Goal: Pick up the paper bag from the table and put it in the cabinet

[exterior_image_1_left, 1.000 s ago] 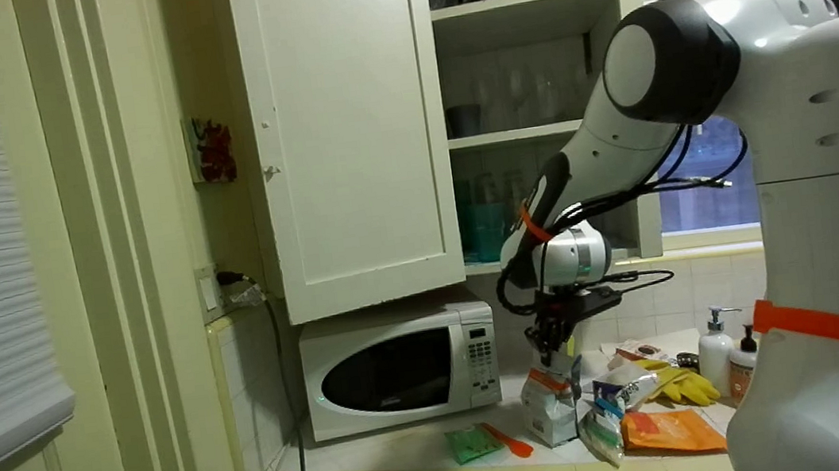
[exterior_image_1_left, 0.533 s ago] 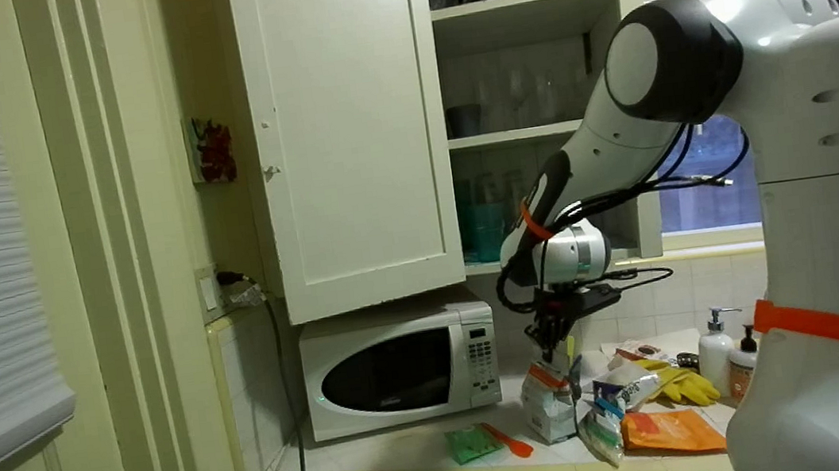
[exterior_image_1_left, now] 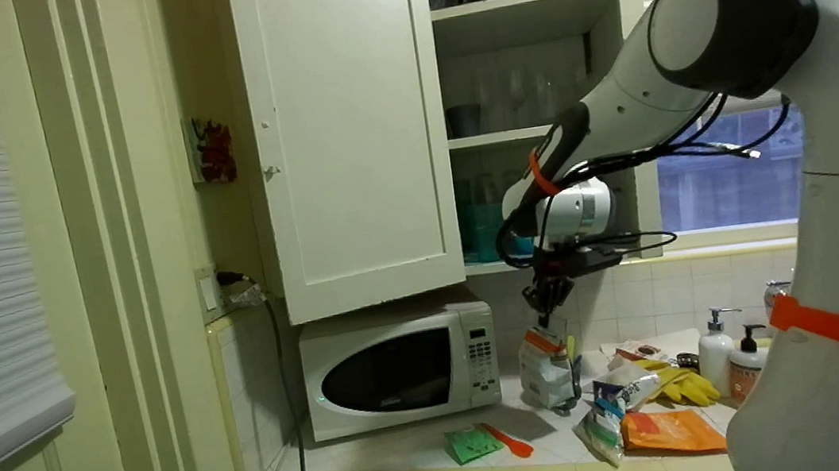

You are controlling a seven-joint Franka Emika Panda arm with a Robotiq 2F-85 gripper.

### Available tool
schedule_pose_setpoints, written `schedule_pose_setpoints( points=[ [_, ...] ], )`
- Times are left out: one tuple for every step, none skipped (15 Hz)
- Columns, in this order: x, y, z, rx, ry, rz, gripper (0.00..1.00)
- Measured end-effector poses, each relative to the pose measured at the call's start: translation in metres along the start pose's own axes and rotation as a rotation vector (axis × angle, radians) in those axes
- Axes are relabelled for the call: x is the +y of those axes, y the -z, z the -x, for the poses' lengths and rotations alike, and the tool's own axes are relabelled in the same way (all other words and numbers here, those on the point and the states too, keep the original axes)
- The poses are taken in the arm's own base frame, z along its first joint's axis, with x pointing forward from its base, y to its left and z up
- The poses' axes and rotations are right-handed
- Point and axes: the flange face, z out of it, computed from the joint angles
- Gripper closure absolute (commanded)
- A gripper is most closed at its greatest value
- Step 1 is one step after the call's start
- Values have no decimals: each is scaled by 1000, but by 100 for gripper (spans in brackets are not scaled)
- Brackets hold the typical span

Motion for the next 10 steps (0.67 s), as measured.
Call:
schedule_pose_setpoints(
  points=[
    [-1, 16, -1, 0, 8, -12, 99],
    [-3, 33, -2, 9, 15, -19, 99],
    [-4, 50, -4, 21, 22, -21, 99],
    [-6, 68, -6, 35, 28, -22, 99],
    [-7, 87, -8, 47, 36, -27, 99],
    [-8, 107, -10, 56, 44, -33, 99],
    [-8, 128, -12, 63, 51, -40, 99],
    [-9, 149, -15, 70, 58, -46, 99],
    [-9, 172, -17, 81, 63, -50, 99],
    [-9, 194, -20, 94, 68, -53, 99]
  ],
)
